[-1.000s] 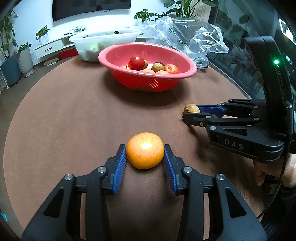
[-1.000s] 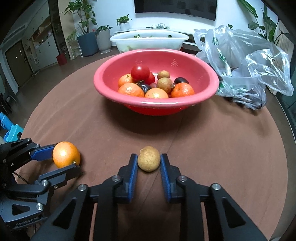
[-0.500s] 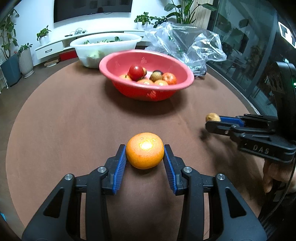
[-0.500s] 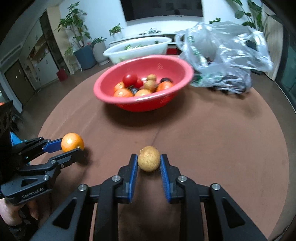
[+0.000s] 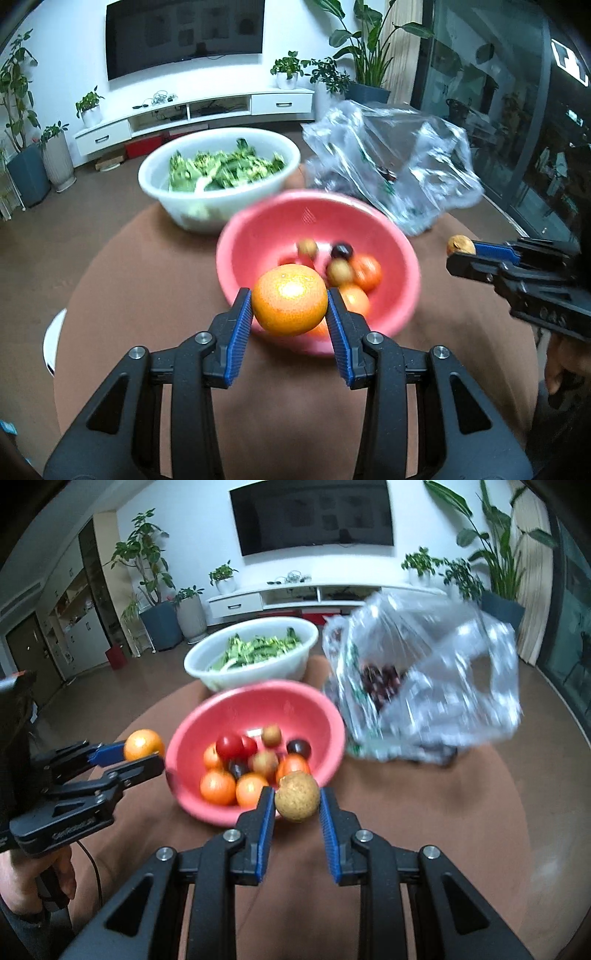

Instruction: Organize fruits

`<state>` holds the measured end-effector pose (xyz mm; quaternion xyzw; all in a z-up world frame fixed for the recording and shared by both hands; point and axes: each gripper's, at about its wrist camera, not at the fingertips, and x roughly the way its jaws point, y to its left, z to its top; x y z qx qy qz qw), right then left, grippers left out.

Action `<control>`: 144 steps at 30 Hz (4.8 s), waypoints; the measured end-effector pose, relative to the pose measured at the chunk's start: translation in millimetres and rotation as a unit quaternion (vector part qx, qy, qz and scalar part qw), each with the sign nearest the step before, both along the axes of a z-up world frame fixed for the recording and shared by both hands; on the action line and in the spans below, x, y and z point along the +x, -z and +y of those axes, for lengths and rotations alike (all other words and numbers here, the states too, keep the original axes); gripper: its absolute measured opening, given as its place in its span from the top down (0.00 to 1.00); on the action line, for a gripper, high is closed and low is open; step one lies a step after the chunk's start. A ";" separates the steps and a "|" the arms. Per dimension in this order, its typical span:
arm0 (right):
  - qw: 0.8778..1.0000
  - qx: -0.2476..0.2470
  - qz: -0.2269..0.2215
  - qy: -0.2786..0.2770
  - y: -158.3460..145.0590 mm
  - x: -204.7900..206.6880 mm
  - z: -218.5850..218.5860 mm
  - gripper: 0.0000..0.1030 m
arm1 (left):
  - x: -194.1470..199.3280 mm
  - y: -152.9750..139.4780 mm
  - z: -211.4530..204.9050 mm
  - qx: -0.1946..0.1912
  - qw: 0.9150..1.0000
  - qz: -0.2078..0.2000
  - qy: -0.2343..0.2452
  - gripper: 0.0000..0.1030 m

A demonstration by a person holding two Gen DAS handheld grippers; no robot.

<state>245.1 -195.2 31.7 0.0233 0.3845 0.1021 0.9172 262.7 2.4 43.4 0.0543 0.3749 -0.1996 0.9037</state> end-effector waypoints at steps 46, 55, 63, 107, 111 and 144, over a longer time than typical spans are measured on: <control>0.997 -0.048 0.047 -0.026 53.4 97.4 32.3 0.56 | 86.2 27.6 -15.9 -0.011 1.000 0.010 -0.005 0.21; 0.999 -0.042 0.010 -0.003 29.9 63.1 22.8 0.32 | 28.1 -5.4 7.2 -0.025 0.997 -0.051 -0.051 0.00; 0.994 -0.029 -0.101 0.030 -16.8 -18.3 4.2 0.11 | -88.0 -63.6 27.2 -0.045 0.975 -0.191 -0.103 0.00; 0.996 -0.046 -0.042 0.068 9.1 -175.0 11.5 0.00 | -201.4 29.6 3.2 0.037 0.980 0.006 -0.196 0.00; 0.996 -0.049 -0.034 0.065 13.8 -172.4 13.9 0.00 | -201.1 32.1 8.8 0.037 0.979 0.011 -0.199 0.00; 0.997 -0.052 -0.008 0.061 26.9 -174.4 20.3 0.00 | -199.9 41.2 12.4 0.038 0.979 0.015 -0.200 0.00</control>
